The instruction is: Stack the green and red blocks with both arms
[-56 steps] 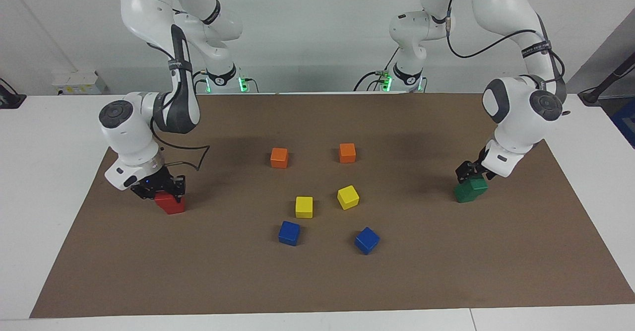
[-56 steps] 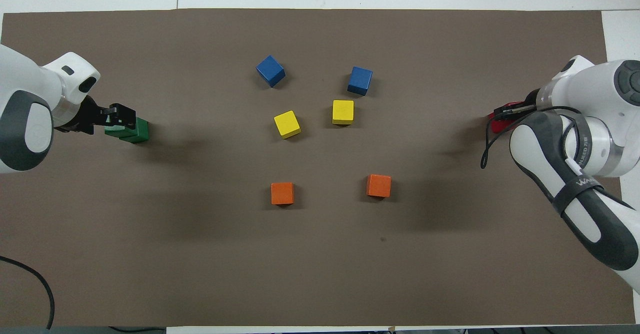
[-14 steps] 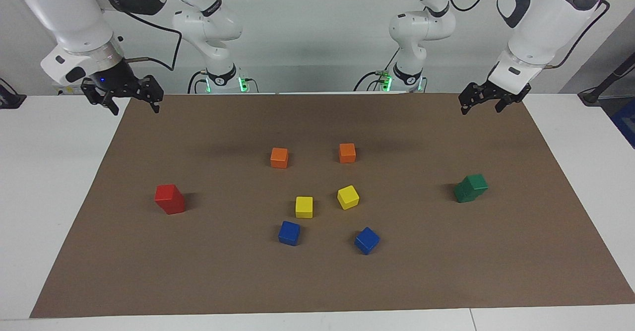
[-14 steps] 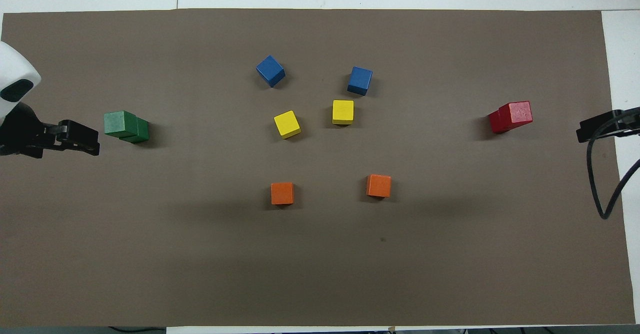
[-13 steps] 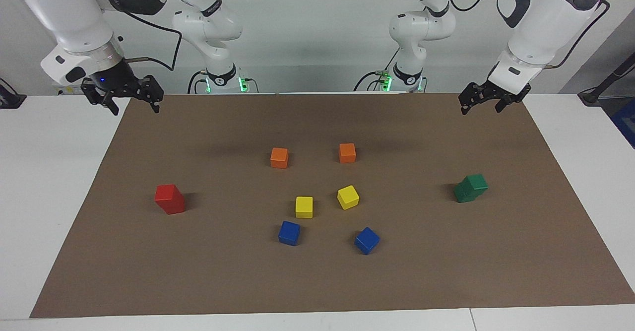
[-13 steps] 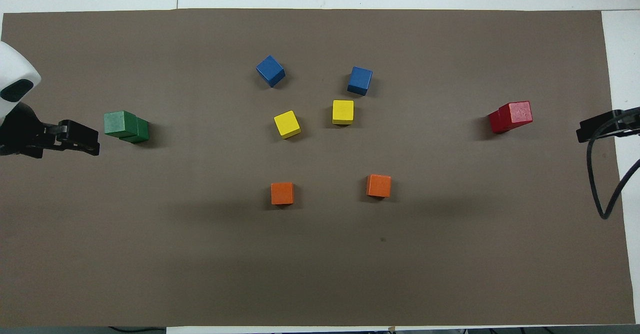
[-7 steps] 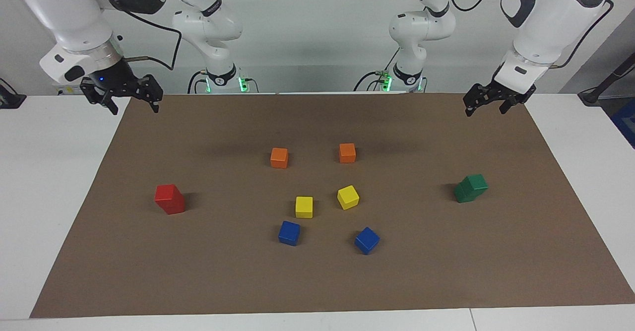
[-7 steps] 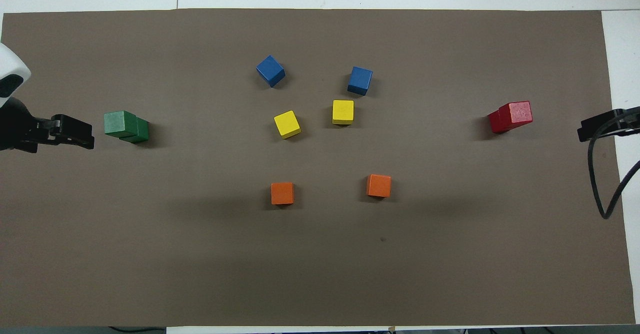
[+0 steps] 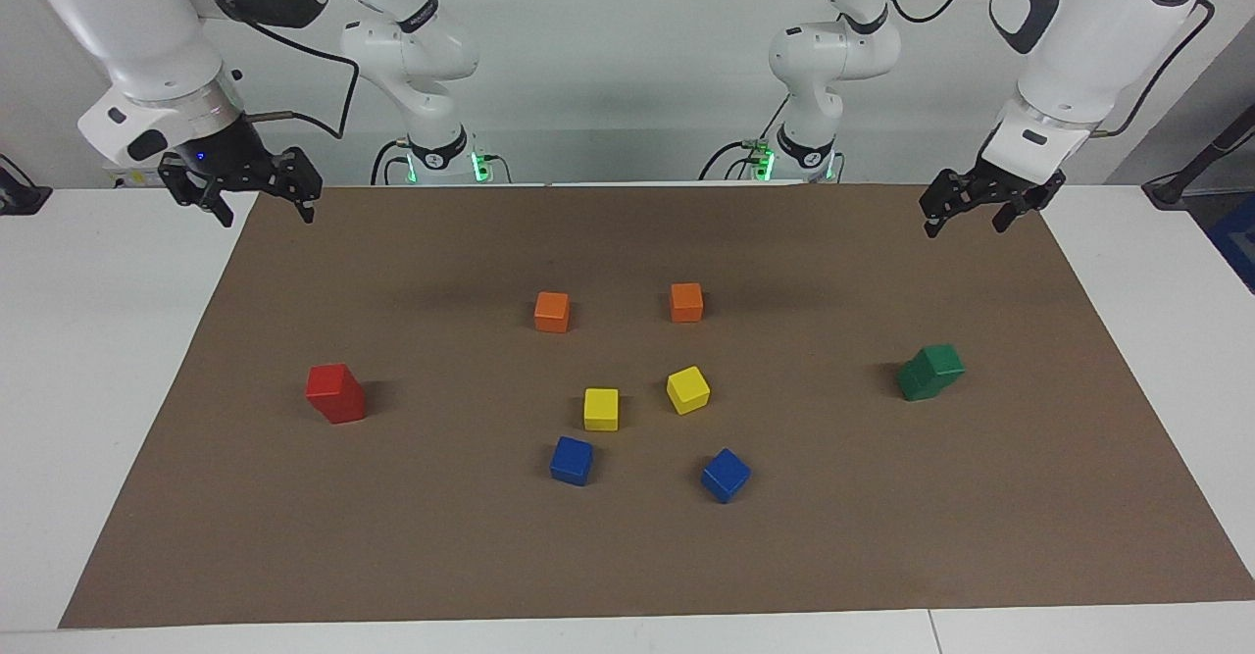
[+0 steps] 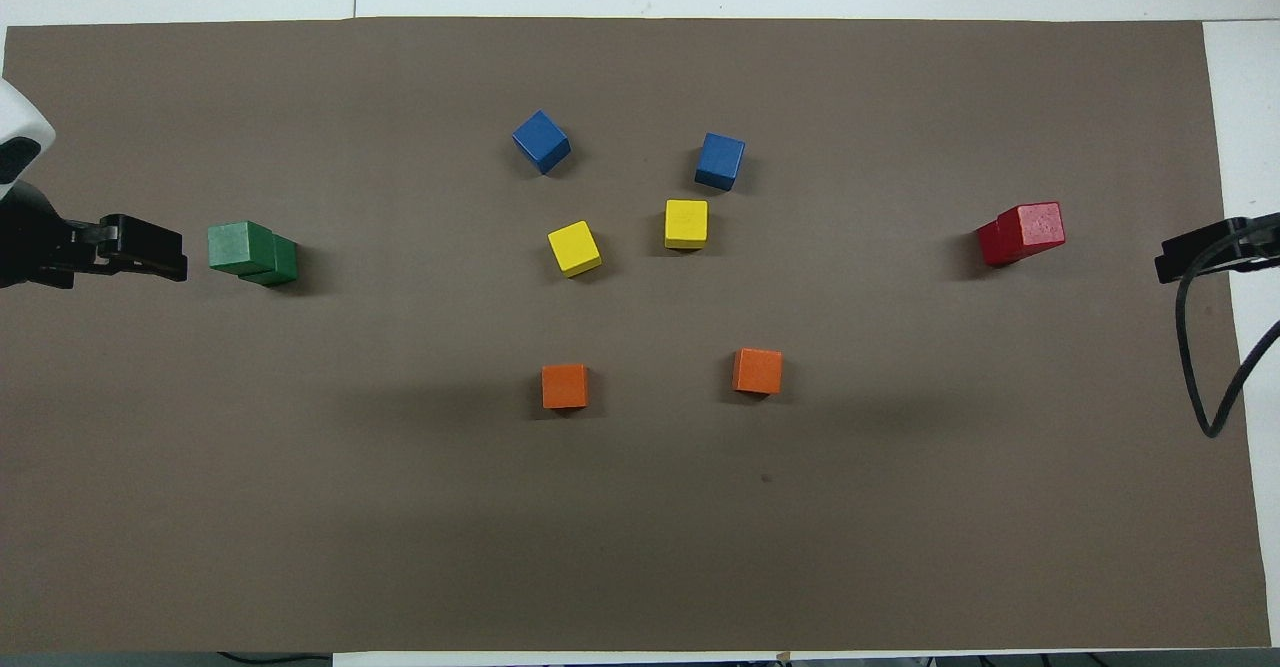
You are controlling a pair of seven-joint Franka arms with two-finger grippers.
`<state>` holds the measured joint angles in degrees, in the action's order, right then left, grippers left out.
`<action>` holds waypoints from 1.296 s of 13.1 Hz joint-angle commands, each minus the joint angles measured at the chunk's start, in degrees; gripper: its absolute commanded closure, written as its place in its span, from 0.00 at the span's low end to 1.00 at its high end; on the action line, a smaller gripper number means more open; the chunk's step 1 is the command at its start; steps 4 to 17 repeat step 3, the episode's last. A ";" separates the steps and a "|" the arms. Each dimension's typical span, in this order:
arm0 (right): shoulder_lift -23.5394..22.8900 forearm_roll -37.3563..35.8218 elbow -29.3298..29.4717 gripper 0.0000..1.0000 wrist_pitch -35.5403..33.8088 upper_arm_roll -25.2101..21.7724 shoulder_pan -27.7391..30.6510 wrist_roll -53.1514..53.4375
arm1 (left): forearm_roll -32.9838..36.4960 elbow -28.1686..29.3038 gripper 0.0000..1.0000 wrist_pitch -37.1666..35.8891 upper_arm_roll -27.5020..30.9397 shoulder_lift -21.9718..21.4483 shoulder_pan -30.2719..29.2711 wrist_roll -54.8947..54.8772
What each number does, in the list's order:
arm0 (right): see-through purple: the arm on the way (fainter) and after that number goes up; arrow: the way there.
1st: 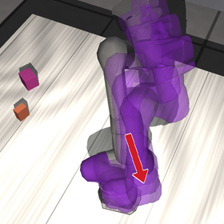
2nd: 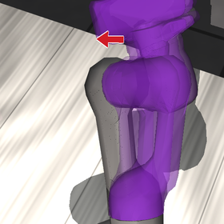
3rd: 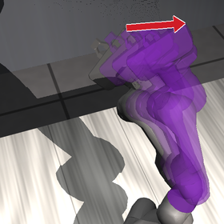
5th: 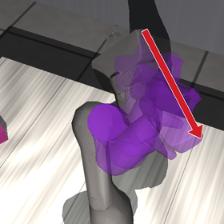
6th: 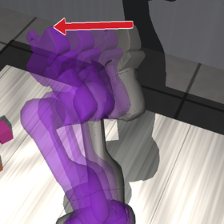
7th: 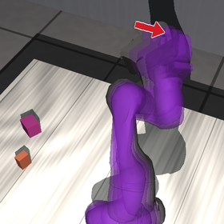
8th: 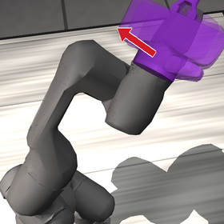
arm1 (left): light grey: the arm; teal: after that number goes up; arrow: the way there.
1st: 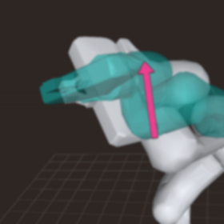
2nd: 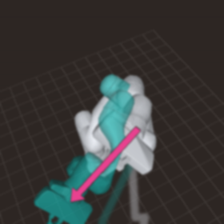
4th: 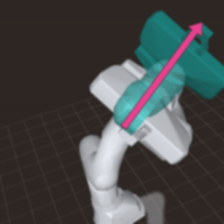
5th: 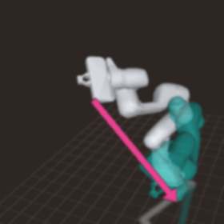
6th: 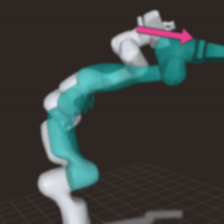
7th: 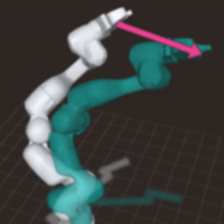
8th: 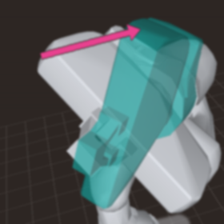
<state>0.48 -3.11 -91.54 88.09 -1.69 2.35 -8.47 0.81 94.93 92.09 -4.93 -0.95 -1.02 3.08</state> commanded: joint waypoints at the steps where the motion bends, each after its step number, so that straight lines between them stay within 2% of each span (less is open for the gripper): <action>1: 0.23 -0.67 0.13 0.00 0.32 0.20 -0.06 1.08 | -0.55 0.60 0.00 0.72 0.27 -0.45 0.05 0.26; 17: 0.23 -0.67 0.13 0.00 0.32 0.20 -0.06 1.08 | -0.64 0.43 0.00 0.81 0.27 -0.36 0.05 0.44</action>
